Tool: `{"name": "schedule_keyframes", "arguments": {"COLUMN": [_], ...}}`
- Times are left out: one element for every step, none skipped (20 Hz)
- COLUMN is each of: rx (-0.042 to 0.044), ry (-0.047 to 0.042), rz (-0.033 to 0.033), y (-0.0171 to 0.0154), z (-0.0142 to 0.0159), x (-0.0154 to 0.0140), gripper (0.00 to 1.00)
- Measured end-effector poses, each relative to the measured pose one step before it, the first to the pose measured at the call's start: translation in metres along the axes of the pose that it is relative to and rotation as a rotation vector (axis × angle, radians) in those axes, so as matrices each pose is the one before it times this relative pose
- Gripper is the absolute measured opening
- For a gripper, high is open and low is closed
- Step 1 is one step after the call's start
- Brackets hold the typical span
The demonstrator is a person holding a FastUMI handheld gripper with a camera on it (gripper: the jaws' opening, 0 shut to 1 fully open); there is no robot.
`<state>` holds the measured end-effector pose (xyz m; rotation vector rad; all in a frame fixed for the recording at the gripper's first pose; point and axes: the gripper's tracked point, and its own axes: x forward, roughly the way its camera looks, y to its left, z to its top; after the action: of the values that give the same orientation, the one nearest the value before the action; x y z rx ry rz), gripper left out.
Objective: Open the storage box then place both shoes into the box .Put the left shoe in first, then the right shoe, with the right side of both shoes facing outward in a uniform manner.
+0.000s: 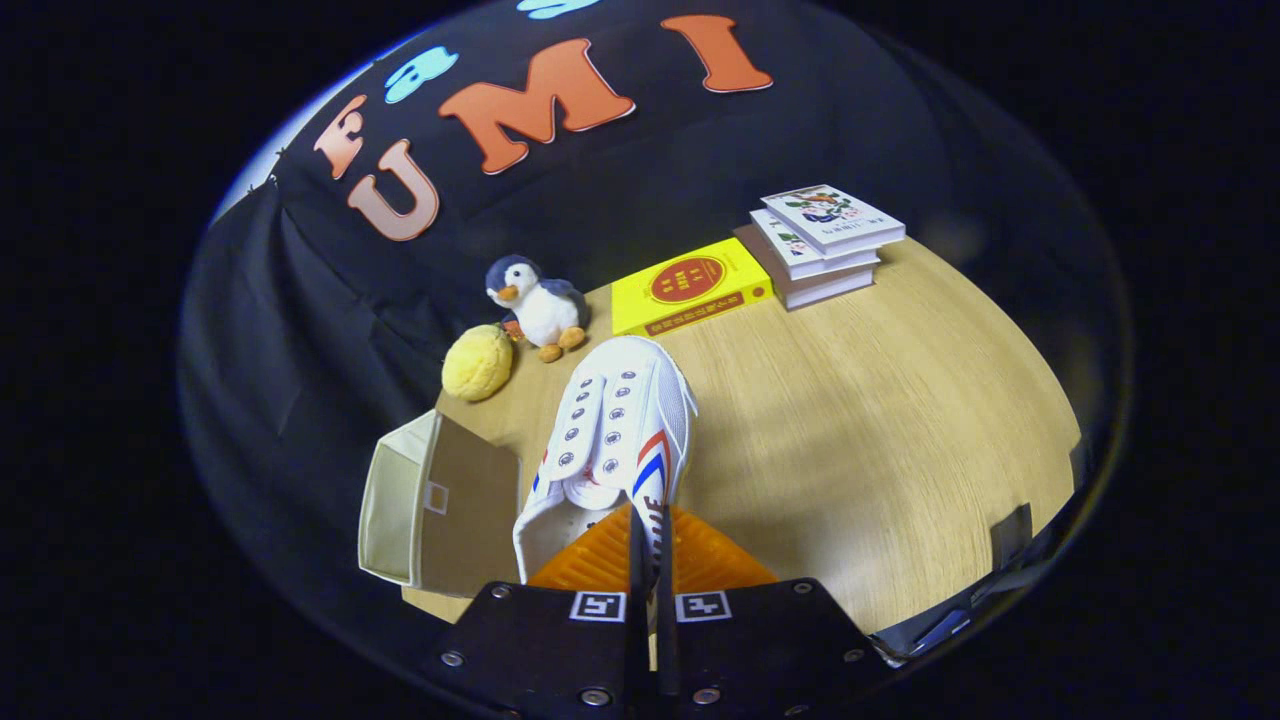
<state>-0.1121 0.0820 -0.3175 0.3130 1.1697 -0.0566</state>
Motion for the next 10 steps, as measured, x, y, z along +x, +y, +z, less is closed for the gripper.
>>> {"name": "schedule_keyframes", "arguments": {"rx": [-0.01549,-0.01414,-0.01365,-0.0102,-0.01167,-0.01038,-0.01347,-0.01272,-0.01234,-0.01135], "ry": [-0.00196,-0.0027,0.00205,-0.00133,0.00483,0.00135,0.0025,0.00524,0.00671,0.01094], "rz": [0.01872,0.01746,0.02048,0.02245,0.02265,0.02326,0.02129,0.01881,0.01897,0.01761], "y": [0.01327,0.01256,0.01333,0.01597,0.01633,0.01618,0.0172,0.01561,0.01461,0.01616], "z": [0.00245,0.00245,0.00085,0.00173,0.00087,-0.00019,0.00005,-0.00022,-0.0018,-0.00484], "x": [-0.00075,0.00178,0.00022,0.00118,0.00203,0.00127,0.00388,0.00512,0.0053,0.0049], "gripper": [0.04,0.04,0.04,0.04,0.04,0.04,0.04,0.04,0.04,0.04]}}
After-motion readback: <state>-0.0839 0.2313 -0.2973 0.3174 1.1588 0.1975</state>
